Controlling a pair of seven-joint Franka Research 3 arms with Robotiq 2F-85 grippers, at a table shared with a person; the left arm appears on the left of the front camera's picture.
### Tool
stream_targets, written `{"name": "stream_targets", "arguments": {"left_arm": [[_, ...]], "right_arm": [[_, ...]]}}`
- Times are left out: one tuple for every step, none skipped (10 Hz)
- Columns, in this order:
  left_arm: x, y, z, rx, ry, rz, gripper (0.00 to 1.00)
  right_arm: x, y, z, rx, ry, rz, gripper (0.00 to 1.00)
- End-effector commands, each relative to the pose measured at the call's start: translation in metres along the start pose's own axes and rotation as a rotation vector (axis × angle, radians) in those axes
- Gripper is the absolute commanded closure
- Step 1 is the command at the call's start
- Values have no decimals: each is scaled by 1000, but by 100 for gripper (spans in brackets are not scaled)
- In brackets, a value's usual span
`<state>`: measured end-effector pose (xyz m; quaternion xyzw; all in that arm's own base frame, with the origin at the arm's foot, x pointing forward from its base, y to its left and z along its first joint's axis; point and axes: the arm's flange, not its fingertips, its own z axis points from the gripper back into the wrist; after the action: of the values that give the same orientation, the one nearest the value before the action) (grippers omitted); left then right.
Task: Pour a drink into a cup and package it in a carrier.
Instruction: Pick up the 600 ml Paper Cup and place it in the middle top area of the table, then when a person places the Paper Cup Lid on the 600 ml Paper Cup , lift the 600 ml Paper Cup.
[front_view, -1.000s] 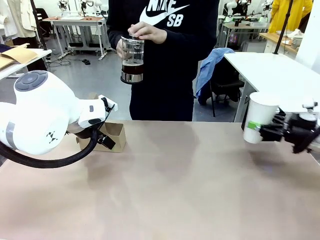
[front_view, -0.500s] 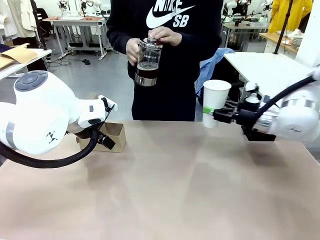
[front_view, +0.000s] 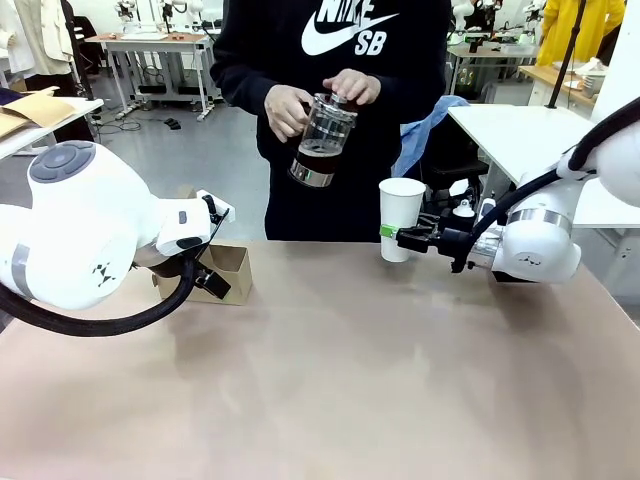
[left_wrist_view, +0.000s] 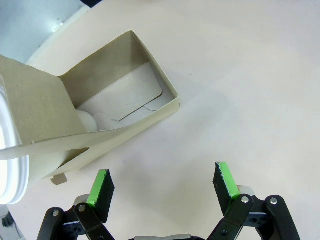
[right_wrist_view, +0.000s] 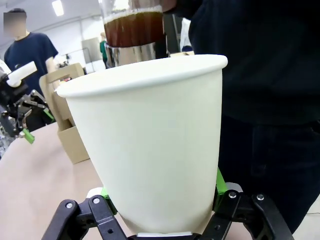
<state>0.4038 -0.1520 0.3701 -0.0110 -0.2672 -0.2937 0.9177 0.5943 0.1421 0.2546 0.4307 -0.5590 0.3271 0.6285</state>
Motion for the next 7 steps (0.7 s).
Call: {"name": "stream_targets", "arguments": {"left_arm": [[0, 0, 0, -2, -1, 0, 0], [0, 0, 0, -2, -1, 0, 0], [0, 0, 0, -2, -1, 0, 0], [0, 0, 0, -2, -1, 0, 0], [0, 0, 0, -2, -1, 0, 0], [0, 0, 0, -2, -1, 0, 0], [0, 0, 0, -2, -1, 0, 0]], "right_arm": [[6, -5, 0, -26, -43, -15, 20], [4, -7, 1, -26, -35, -20, 20], [0, -2, 1, -6, -8, -2, 20], [0, -2, 1, -6, -8, -2, 20], [0, -2, 1, -6, -8, -2, 20], [0, -2, 1, -6, -8, -2, 20], [0, -2, 1, -6, -8, -2, 20]]}}
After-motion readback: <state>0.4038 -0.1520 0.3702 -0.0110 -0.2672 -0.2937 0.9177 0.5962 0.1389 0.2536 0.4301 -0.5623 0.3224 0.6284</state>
